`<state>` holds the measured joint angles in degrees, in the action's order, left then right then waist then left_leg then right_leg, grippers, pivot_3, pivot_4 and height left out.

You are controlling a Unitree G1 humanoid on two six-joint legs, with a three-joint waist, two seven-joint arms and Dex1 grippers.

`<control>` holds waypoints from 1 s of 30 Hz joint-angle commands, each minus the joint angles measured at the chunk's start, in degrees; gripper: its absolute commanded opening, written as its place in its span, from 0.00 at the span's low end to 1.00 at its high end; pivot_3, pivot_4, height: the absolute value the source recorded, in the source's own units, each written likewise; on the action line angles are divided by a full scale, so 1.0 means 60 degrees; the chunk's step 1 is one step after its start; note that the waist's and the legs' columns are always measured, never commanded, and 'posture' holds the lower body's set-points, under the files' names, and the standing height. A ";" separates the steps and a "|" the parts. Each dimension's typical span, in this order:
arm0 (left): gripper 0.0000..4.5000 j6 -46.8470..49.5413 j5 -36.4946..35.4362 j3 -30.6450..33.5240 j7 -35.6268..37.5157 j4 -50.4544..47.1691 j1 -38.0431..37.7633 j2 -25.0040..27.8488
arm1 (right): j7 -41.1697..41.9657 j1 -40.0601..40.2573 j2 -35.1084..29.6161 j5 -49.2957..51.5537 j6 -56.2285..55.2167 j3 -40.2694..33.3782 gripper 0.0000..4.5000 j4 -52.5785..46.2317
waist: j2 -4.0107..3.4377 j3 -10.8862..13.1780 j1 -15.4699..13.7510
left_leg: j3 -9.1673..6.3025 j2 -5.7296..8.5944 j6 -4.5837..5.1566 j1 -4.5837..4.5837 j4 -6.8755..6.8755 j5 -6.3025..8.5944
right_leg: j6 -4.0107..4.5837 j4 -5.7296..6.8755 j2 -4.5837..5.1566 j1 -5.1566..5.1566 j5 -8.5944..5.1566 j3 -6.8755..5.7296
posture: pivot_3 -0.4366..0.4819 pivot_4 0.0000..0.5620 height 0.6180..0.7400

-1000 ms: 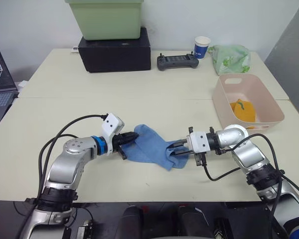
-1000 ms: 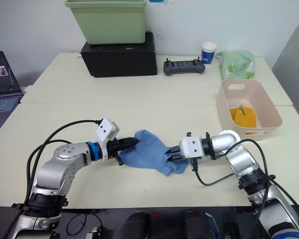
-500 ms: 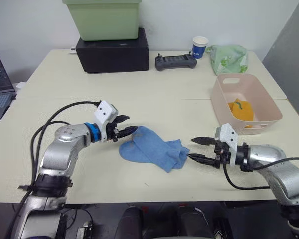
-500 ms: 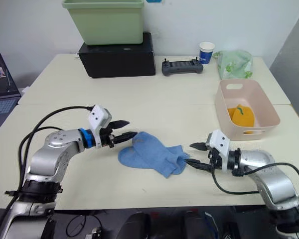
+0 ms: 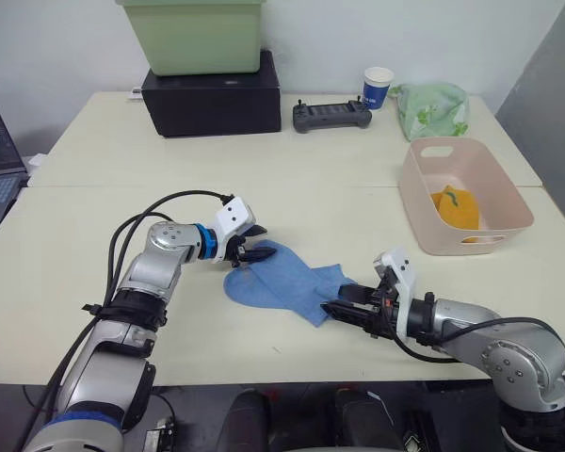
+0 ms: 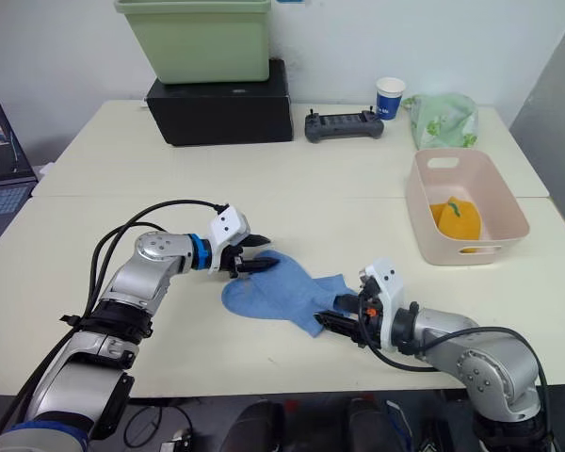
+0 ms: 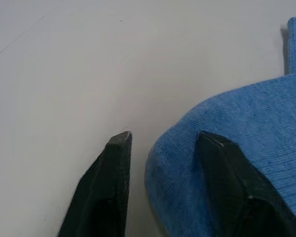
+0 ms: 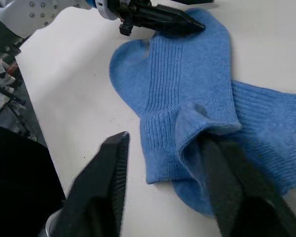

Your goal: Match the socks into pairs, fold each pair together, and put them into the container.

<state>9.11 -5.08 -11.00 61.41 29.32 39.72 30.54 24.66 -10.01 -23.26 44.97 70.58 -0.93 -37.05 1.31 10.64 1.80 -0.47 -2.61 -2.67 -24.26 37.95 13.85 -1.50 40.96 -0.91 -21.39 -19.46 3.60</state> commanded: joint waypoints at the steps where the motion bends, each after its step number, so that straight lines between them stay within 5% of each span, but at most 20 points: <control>1: 0.25 -0.0208 0.0086 0.0003 0.0134 -0.0114 0.0147 -0.0025 | -0.0274 -0.0268 0.0267 0.0335 0.0015 -0.0132 0.22 -0.0087 | 0.0000 0.0000 0.0001 | 0.0000 0.0000 0.0000 -0.0003 0.0000 0.0000 | 0.0000 0.0000 0.0000 -0.0002 0.0000 -0.0001 | 0.48 0.27 1.00; 4: 0.02 -0.0102 0.0030 0.0129 0.0154 -0.0359 -0.0011 0.0028 | -0.0251 -0.0397 0.0188 0.0362 -0.0047 -0.0075 0.00 0.0027 | 0.0000 0.0000 0.0002 | -0.0001 0.0001 0.0000 -0.0006 0.0000 0.0000 | 0.0000 0.0000 0.0000 -0.0005 0.0000 -0.0002 | 0.48 0.27 1.00; 5: 0.00 -0.0055 -0.0016 0.0186 0.0143 -0.0497 -0.0097 0.0058 | -0.0196 -0.0448 0.0124 0.0353 -0.0095 -0.0071 0.00 0.0116 | 0.0000 0.0000 0.0003 | -0.0002 0.0000 0.0000 -0.0007 0.0001 0.0000 | 0.0000 0.0000 0.0000 -0.0005 0.0000 -0.0002 | 0.48 0.27 1.00; 15: 0.00 0.1950 -0.0992 0.1344 -0.0594 -0.3093 -0.1310 0.0320 | 0.0788 -0.1134 -0.0966 0.0483 -0.0444 -0.0316 0.00 0.0860 | 0.0000 0.0000 0.0008 | -0.0019 -0.0011 0.0001 -0.0014 0.0000 0.0000 | 0.0000 0.0001 0.0000 -0.0010 0.0000 -0.0009 | 0.48 0.27 1.00; 23: 0.00 0.4831 -0.2550 0.2971 -0.2513 -0.6629 -0.2801 0.0007 | 0.1498 -0.2558 -0.1720 0.0880 -0.0237 -0.0666 0.00 0.2014 | 0.0000 0.0000 0.0014 | -0.0029 -0.0014 0.0002 -0.0015 0.0002 0.0000 | 0.0000 0.0001 0.0009 -0.0006 0.0000 -0.0014 | 0.48 0.27 1.00; 30: 0.00 0.5402 -0.2771 0.2931 -0.3730 -0.7591 -0.4000 -0.0547 | 0.2256 -0.3636 -0.1973 -0.0534 -0.1380 0.0554 0.00 0.4163 | 0.0000 0.0000 0.0006 | -0.0030 -0.0011 0.0002 -0.0012 0.0002 0.0000 | 0.0000 -0.0004 0.0014 -0.0002 0.0000 -0.0016 | 0.48 0.27 1.00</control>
<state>42.08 -21.26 6.85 40.09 -14.05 16.16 27.63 36.66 -30.71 -35.04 43.64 64.91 1.36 -13.59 1.31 10.64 1.84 -0.63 -2.66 -2.67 -24.33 37.96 13.85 -1.50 40.94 -0.81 -21.40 -19.46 3.52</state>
